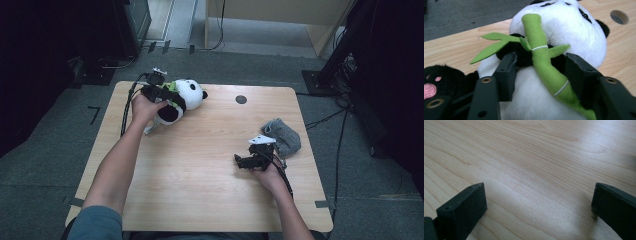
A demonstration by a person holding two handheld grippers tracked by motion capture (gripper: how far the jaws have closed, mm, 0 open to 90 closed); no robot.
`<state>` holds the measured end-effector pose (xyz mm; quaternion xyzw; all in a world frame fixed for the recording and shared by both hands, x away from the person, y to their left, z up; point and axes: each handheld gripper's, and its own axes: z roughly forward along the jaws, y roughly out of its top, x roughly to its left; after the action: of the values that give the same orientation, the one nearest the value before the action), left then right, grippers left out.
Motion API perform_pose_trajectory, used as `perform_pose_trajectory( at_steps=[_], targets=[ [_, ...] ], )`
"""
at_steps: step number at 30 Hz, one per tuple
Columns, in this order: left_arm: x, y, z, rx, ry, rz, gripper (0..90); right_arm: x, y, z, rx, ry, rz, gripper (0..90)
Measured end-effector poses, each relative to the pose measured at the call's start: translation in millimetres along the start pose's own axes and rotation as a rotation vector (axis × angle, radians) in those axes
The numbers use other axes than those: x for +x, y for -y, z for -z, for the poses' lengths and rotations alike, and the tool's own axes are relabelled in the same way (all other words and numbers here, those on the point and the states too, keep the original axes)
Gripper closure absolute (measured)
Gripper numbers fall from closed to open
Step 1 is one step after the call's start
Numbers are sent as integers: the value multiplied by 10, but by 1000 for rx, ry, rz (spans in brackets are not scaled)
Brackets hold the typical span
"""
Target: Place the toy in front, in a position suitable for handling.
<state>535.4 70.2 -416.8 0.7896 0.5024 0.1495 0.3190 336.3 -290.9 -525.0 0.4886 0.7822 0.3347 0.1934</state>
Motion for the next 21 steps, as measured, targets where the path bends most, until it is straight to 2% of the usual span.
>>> perform_pose_trajectory(
  at_steps=[1,2,3,5,7,8,9,11,13,16,19,21],
  targets=[
    [-7,-2,3,2,-6,0,539,1,1,1,1,-1,-2,0],
    [-18,-7,9,4,-13,7,539,1,1,1,1,-1,-2,0],
    [-22,-11,17,1,-16,19,593,0,0,1,0,0,0,0],
    [-14,-16,34,-4,4,45,679,3,0,0,1,2,-3,0],
    [-13,-22,60,-13,20,59,713,5,-1,0,1,3,-4,0],
    [-8,-26,85,-19,32,65,800,10,-14,9,7,3,-5,48],
    [-7,-30,121,-38,41,79,800,10,-14,9,7,3,-5,48],
    [-12,-46,166,-35,71,92,801,8,-57,45,24,15,-18,201],
    [-54,-43,209,-28,70,59,803,-4,-78,53,35,20,-30,211],
    [-113,-16,297,-36,104,46,805,-14,-94,71,33,28,-21,244],
    [-189,26,419,-59,135,35,805,-9,-131,148,-9,19,-34,258],
    [-266,78,545,-80,173,24,806,12,-157,210,-42,9,-38,263]
  ],
)
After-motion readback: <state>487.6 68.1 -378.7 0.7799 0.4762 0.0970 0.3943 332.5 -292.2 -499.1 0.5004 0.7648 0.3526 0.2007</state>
